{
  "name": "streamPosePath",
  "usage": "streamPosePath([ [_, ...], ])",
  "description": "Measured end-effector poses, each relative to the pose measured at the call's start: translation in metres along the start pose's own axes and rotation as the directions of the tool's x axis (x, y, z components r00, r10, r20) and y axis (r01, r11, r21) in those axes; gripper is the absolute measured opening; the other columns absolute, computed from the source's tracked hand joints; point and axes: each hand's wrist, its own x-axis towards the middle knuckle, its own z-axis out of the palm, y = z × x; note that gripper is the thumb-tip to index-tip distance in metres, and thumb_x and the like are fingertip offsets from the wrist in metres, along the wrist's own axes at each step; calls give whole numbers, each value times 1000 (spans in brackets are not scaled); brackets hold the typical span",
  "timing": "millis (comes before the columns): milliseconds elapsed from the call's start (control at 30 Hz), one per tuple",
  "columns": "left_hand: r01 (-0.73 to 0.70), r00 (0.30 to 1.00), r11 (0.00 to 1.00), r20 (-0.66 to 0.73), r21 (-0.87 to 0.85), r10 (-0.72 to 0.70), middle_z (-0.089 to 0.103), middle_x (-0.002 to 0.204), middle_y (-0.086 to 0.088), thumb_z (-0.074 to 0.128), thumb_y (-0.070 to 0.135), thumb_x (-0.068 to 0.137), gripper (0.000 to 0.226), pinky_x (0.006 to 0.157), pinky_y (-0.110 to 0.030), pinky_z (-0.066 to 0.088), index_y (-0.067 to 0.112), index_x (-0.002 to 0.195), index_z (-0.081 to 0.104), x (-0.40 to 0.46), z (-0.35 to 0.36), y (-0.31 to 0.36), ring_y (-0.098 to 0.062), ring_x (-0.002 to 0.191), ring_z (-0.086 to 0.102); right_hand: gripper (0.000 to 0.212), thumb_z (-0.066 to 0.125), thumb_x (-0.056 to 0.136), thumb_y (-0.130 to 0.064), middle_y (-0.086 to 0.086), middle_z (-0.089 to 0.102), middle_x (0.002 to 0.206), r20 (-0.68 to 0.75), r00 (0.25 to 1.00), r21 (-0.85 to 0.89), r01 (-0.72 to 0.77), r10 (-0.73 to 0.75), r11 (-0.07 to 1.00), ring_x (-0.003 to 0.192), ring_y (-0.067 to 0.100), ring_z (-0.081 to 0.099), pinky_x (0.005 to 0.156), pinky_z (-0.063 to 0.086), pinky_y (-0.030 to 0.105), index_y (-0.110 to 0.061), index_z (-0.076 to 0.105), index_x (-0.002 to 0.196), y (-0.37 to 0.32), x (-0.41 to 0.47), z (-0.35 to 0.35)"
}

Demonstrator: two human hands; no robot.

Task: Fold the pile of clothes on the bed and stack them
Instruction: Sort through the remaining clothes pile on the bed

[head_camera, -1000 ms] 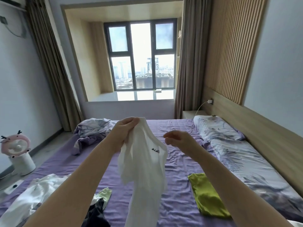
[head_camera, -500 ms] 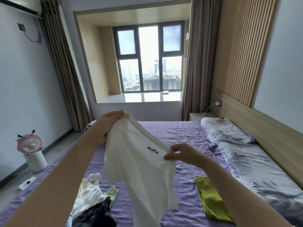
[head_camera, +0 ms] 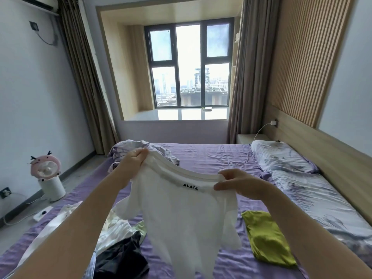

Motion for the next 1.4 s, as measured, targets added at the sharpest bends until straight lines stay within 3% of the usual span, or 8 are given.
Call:
streamPosePath([
  [167, -33, 983, 999, 183, 38, 25, 66, 92, 4, 78, 37, 75, 30, 70, -23, 54, 25, 99, 66, -2, -6, -1, -11, 80, 62, 32, 62, 83, 11, -2, 55, 72, 121, 990, 0, -77, 76, 997, 66, 10, 53, 57, 45, 18, -19, 60, 70, -1, -10, -5],
  [433, -94, 973, 994, 218, 60, 79, 72, 100, 3, 70, 22, 85, 9, 86, -23, 50, 22, 92, 76, -3, 0, 0, -9, 92, 63, 17, 58, 80, 4, 5, 57, 72, 126, 971, -76, -197, 205, 978, 57, 11, 45, 48, 35, 18, -1, 66, 94, 8, -23, 0],
  [567, -150, 958, 966, 274, 210, 89, 71, 81, 10, 74, 10, 81, 9, 72, -9, 47, 19, 84, 75, -8, -5, -3, 1, 76, 60, 29, 45, 94, -3, 0, 52, 55, -65, 991, -45, -116, 113, 992, 45, 6, 41, 47, 37, 16, 5, 65, 114, 1, -34, -7],
  [733, -216, 912, 916, 404, 339, 66, 56, 65, 10, 75, 4, 79, 20, 63, -12, 38, 21, 89, 70, -18, -10, -8, -2, 63, 46, 42, 64, 84, -24, 13, 63, 84, -179, 981, -217, -113, 75, 970, 72, 21, 51, 68, 40, 24, 9, 65, 111, -15, -35, -12],
  [967, -325, 943, 753, 250, 573, 217, 59, 80, -12, 74, 12, 81, 12, 66, -18, 37, 14, 93, 73, -22, -4, -17, -14, 65, 48, 25, 74, 80, -8, -4, 65, 92, -249, 948, -534, 38, -200, 845, 84, 11, 57, 75, 44, 12, -25, 67, 97, -22, -36, -17],
  [1133, -16, 973, 985, 231, 174, -25, 57, 68, -3, 62, 6, 91, 9, 46, -19, 42, 11, 93, 69, -39, 15, -9, -10, 47, 55, 40, 76, 77, -13, -4, 57, 80, -338, 921, -614, -61, -192, 787, 70, 7, 54, 59, 40, 8, -27, 57, 109, -19, -30, -16],
  [1233, 213, 909, 976, 374, -37, -184, 59, 79, -7, 54, 11, 97, 13, 47, -26, 52, 7, 105, 61, -50, 25, -6, -22, 57, 66, 10, 77, 77, -15, -4, 59, 67, -369, 922, -529, -107, -114, 842, 65, 10, 54, 58, 41, 20, -12, 68, 74, -12, -35, -27],
  [1400, 108, 945, 990, 300, 91, -130, 47, 72, -1, 46, 9, 98, 13, 56, -18, 39, 13, 90, 56, -53, 44, -14, -12, 64, 44, 37, 81, 71, -30, 0, 56, 66, -332, 938, -325, -15, -100, 946, 62, 10, 54, 55, 43, 22, 1, 62, 76, -5, -51, -35],
])
